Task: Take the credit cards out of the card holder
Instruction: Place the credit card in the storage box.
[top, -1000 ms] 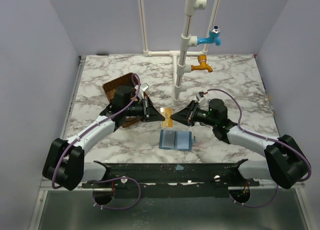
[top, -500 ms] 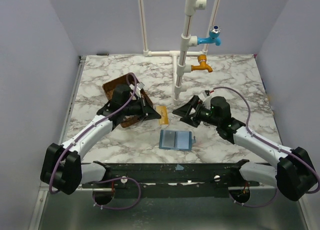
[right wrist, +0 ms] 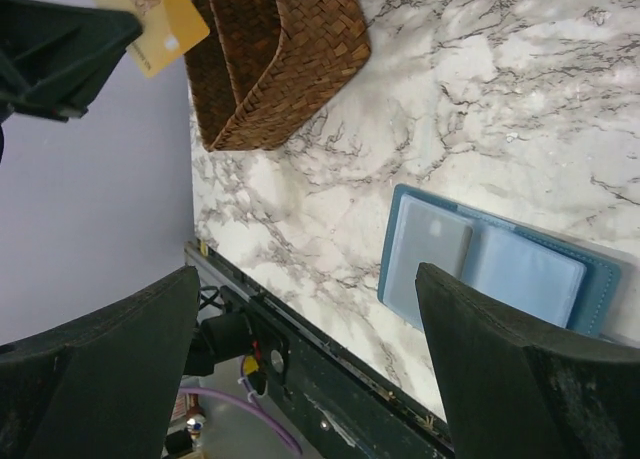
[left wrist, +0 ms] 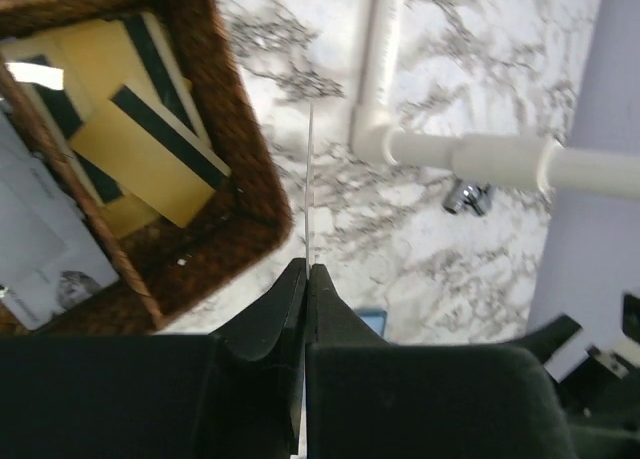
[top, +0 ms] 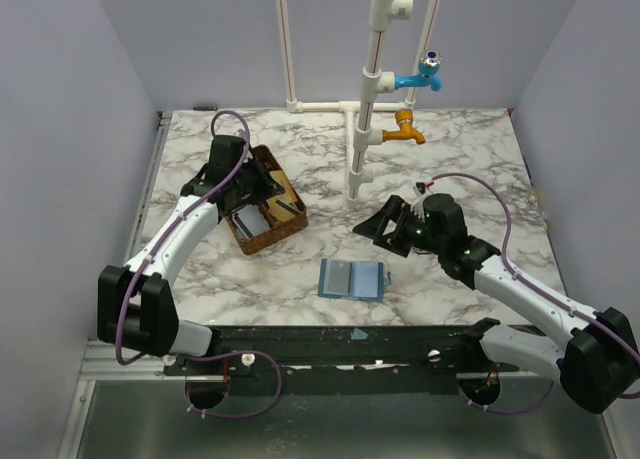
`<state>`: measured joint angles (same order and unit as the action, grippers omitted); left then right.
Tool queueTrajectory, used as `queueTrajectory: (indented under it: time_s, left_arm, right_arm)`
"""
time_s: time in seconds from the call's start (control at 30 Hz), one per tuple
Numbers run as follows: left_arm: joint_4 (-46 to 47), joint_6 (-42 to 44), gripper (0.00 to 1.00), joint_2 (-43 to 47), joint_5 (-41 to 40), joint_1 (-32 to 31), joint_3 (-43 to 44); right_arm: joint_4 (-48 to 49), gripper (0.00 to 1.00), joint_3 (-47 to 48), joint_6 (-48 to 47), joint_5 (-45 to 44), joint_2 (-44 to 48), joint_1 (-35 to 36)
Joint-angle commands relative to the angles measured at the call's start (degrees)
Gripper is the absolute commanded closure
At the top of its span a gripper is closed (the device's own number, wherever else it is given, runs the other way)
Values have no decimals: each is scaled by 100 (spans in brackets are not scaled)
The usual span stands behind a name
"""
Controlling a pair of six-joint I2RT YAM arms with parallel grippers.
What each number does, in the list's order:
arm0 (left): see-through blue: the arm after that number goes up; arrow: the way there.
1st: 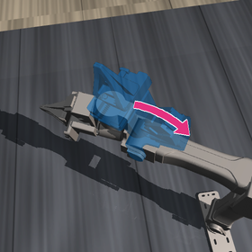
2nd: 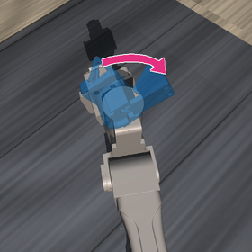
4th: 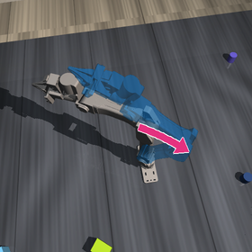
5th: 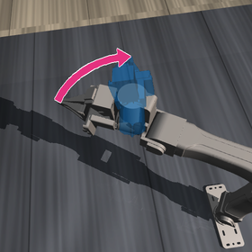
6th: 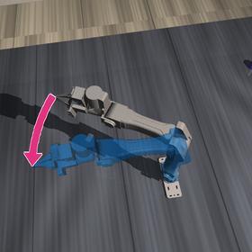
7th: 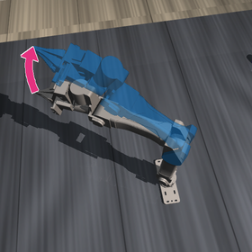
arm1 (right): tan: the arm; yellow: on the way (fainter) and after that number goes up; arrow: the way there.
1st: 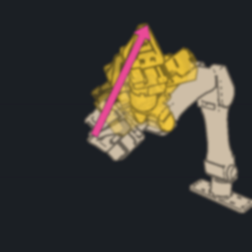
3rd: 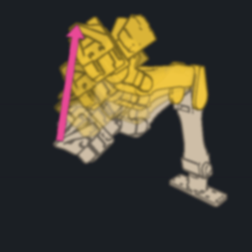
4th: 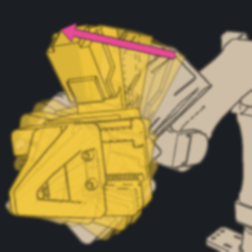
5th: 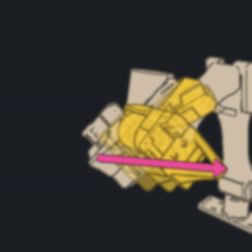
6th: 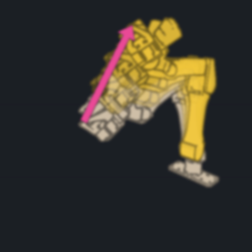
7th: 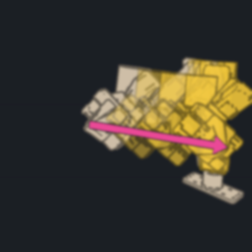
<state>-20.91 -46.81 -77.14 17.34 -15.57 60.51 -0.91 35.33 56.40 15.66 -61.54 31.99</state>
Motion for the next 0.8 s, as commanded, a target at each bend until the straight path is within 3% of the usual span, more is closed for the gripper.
queueTrajectory:
  time_s: [0.0, 0.33, 0.6, 0.77]
  left_arm:
    - [-391, 190, 100, -587, -734, 184, 472]
    - [-396, 233, 100, -1685, -884, 265, 991]
    - [-312, 332, 100, -2008, -682, 274, 1103]
    - [-329, 398, 85, -2049, -500, 275, 1163]
  right_arm:
    - [-389, 8, 158, -349, -260, 191, 16]
    - [-541, 8, 46, -441, -354, 437, 18]
    - [-596, 8, -15, -426, -426, 561, 11]
    - [-599, 8, -3, -426, -413, 533, 18]
